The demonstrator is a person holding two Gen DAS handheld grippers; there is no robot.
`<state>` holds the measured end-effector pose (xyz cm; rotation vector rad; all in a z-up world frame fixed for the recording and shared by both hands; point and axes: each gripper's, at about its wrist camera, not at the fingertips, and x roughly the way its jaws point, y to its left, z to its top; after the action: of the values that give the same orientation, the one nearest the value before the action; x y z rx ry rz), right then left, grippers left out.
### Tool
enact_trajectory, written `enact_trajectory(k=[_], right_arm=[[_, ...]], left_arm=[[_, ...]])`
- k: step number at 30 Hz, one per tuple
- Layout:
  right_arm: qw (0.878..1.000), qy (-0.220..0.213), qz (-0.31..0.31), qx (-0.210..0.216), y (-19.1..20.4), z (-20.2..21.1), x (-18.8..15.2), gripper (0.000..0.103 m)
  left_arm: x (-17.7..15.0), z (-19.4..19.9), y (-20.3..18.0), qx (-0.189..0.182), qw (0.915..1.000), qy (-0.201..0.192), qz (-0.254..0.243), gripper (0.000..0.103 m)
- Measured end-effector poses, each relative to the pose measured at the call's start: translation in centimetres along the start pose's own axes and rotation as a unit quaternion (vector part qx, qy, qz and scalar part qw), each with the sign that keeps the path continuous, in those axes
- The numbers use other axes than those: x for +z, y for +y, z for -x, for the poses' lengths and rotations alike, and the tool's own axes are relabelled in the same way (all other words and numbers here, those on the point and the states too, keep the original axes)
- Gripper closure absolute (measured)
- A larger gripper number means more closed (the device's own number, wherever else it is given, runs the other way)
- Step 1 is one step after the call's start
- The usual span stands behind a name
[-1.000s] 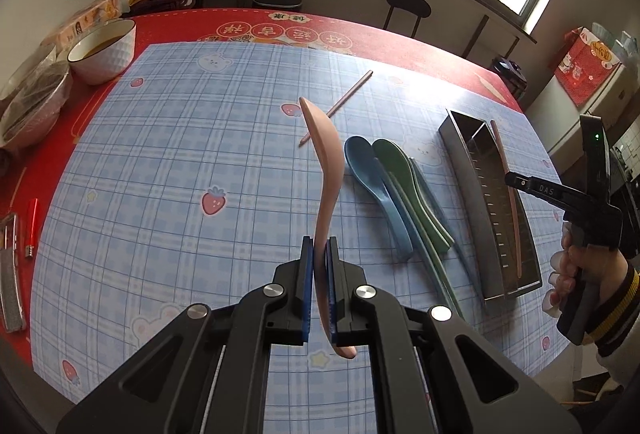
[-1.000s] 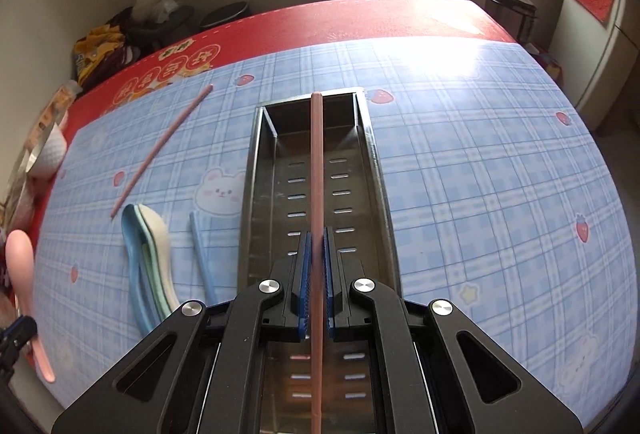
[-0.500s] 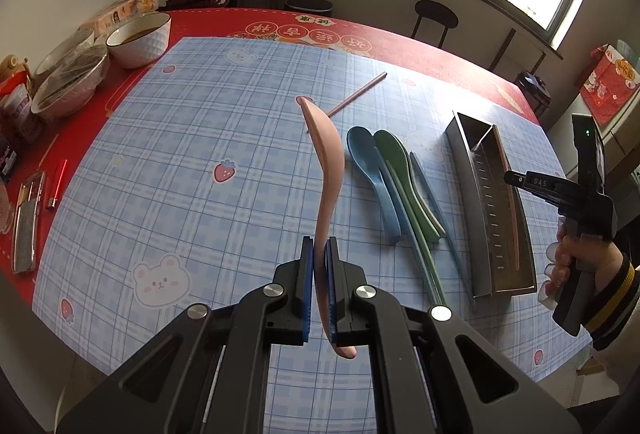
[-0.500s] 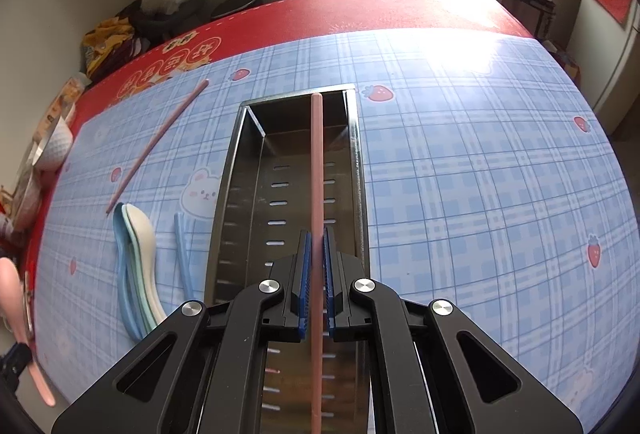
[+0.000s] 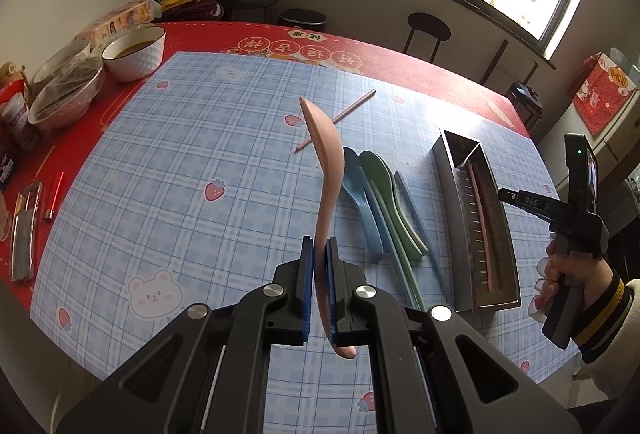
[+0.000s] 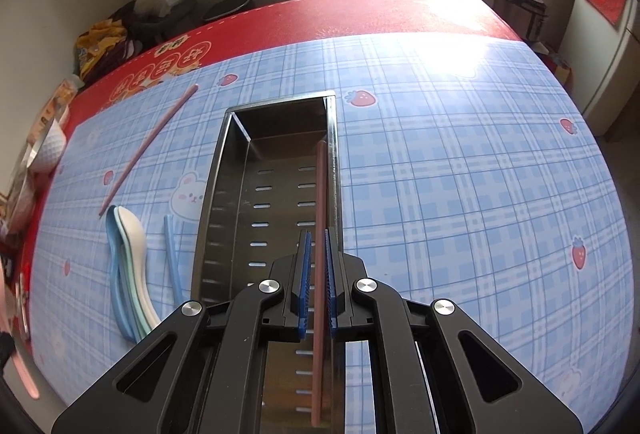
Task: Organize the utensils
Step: 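Lower the pink chopstick into the steel holder and open the right tool, then lower the pink spoon into the steel holder and open the left tool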
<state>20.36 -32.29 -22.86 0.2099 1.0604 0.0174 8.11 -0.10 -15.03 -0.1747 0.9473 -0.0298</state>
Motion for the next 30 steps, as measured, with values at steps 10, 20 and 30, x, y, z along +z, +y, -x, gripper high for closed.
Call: enact_trajectory(k=[10, 20, 30], right_arm=[[0.999, -0.031, -0.009, 0.023, -1.2, 4.6, -1.5, 0.050], [0.997, -0.049, -0.053, 0.021, -4.9, 7.5, -2.4, 0.029], [0.994, -0.053, -0.089, 0.031, -8.7, 8.4, -2.6, 0.015]], left_arm=[[2.0, -2.1, -3.3, -0.041, 0.9985, 0.009, -0.035, 0.097], [3.3, -5.0, -8.5, -0.076, 0.9924, 0.039, -0.089, 0.097], [4.2, -7.7, -13.6, -0.108, 0.9860, 0.076, -0.102, 0.097]])
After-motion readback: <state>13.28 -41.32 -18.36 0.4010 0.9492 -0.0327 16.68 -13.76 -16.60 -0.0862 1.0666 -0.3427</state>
